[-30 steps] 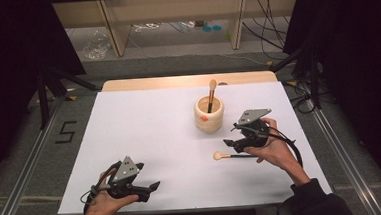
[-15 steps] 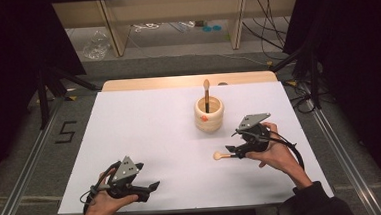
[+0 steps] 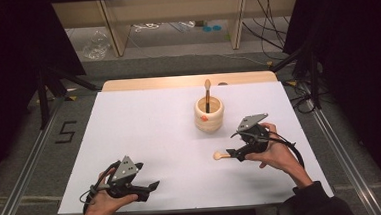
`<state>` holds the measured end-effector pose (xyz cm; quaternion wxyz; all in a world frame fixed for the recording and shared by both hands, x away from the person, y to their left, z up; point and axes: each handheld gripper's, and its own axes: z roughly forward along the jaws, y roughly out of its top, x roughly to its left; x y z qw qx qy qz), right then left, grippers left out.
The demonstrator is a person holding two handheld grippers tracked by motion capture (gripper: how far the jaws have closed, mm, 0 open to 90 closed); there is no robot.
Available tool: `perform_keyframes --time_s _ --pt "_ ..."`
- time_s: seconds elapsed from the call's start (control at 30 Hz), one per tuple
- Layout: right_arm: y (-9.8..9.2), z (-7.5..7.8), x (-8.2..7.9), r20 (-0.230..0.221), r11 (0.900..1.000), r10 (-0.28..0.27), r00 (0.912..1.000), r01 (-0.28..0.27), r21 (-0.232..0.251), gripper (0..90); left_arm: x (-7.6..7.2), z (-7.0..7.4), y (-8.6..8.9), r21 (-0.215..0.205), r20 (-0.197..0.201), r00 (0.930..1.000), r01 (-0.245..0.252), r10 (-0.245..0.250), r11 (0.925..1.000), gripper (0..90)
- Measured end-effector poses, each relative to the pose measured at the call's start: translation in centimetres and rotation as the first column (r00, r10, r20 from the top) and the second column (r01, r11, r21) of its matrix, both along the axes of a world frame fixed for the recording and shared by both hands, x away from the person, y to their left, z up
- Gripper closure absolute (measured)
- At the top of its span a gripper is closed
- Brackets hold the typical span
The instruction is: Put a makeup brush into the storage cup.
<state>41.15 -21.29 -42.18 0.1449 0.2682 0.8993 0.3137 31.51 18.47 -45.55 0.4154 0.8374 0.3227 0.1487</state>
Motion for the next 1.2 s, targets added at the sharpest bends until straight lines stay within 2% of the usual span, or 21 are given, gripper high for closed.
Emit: perform_keyframes --time_s 0.03,0.07,0.1,0.13,0.17,0.23,0.37,0.4,0.43,0.53,0.77,0.97,1.0,1.03,1.1,1.13,1.17,1.2 --pt "0.1 -0.1 0.0 0.008 1.0 -0.004 1.0 0.004 -0.002 18.9 0.0 0.0 0.0 0.0 0.0 1.0 -0.001 0.001 1.0 18.1" --pt "0.1 0.0 -0.1 -0.01 1.0 0.001 1.0 -0.001 -0.012 18.8 0.0 0.0 0.0 0.002 0.003 1.0 -0.006 0.006 1.0 18.1" --pt "0.1 -0.2 0.0 0.004 1.0 0.011 0.9999 -0.011 -0.008 18.9 0.0 0.0 0.0 0.0 0.0 1.0 0.0 0.0 1.0 18.1" --pt "0.2 -0.3 0.0 -0.001 1.0 0.019 0.9998 -0.019 -0.012 19.3 0.0 0.0 0.0 0.003 -0.001 1.0 0.002 -0.002 1.0 18.1" --pt "0.3 -0.2 -0.1 -0.022 1.0 0.004 0.9998 -0.005 -0.014 19.9 -0.1 0.0 0.0 -0.001 0.0 1.0 0.0 0.0 1.0 18.1" --pt "0.3 -0.4 0.0 -0.025 0.999 0.027 0.9993 -0.028 -0.028 22.3 -0.1 0.0 0.0 -0.002 -0.001 1.0 0.0 0.0 1.0 18.1" --pt "0.6 -0.5 0.0 -0.056 0.995 0.054 0.997 -0.059 -0.083 27.8 -0.1 0.0 0.1 0.011 0.007 1.0 0.003 -0.003 0.9999 18.1" --pt "0.7 -0.5 0.1 -0.067 0.992 0.066 0.9956 -0.073 -0.103 29.9 -0.1 -0.1 -0.1 -0.014 0.008 1.0 -0.003 0.004 0.9999 18.1" --pt "0.8 -0.7 0.2 -0.063 0.989 0.077 0.995 -0.084 -0.118 31.9 -0.1 0.0 0.0 -0.007 0.011 0.9999 -0.006 0.006 1.0 18.1" --pt "1.0 -0.9 0.3 -0.107 0.983 0.083 0.9908 -0.099 -0.157 35.2 -0.1 0.0 0.1 0.017 0.009 0.9999 -0.009 0.009 0.9998 18.1" --pt "1.5 -1.4 0.8 -0.167 0.97 0.099 0.981 -0.132 -0.204 46.8 -0.1 0.1 0.0 0.002 0.014 0.9999 0.002 -0.002 1.0 18.0" --pt "1.8 -1.6 1.8 -0.212 0.952 0.117 0.9704 -0.17 -0.255 55.4 -0.1 0.1 0.0 -0.001 0.008 1.0 -0.003 0.003 1.0 18.1" --pt "1.9 -1.7 2.0 -0.215 0.948 0.129 0.968 -0.184 -0.261 56.4 -0.1 0.0 -0.1 -0.012 0.006 0.9999 -0.012 0.012 0.9999 18.1" --pt "1.9 -1.7 2.1 -0.223 0.945 0.134 0.9655 -0.193 -0.265 57.2 0.0 0.1 0.0 0.011 0.011 0.9999 -0.005 0.005 0.9999 18.0" --pt "1.9 -1.8 2.4 -0.243 0.939 0.139 0.9601 -0.206 -0.276 58.0 -0.1 -0.1 -0.1 -0.01 0.008 1.0 0.002 -0.002 0.9999 18.0" --pt "1.9 -1.9 2.5 -0.244 0.937 0.134 0.9604 -0.203 -0.284 58.2 -0.1 0.0 0.0 -0.002 0.006 1.0 0.002 -0.002 1.0 18.0" --pt "2.0 -1.8 2.6 -0.259 0.932 0.131 0.9571 -0.208 -0.298 58.2 -0.1 0.0 -0.1 -0.01 0.007 1.0 -0.007 0.007 0.9999 18.0" --pt "2.1 -2.1 2.6 -0.252 0.935 0.136 0.958 -0.209 -0.288 58.7 0.0 0.1 0.0 0.006 0.005 1.0 -0.005 0.005 1.0 18.0"
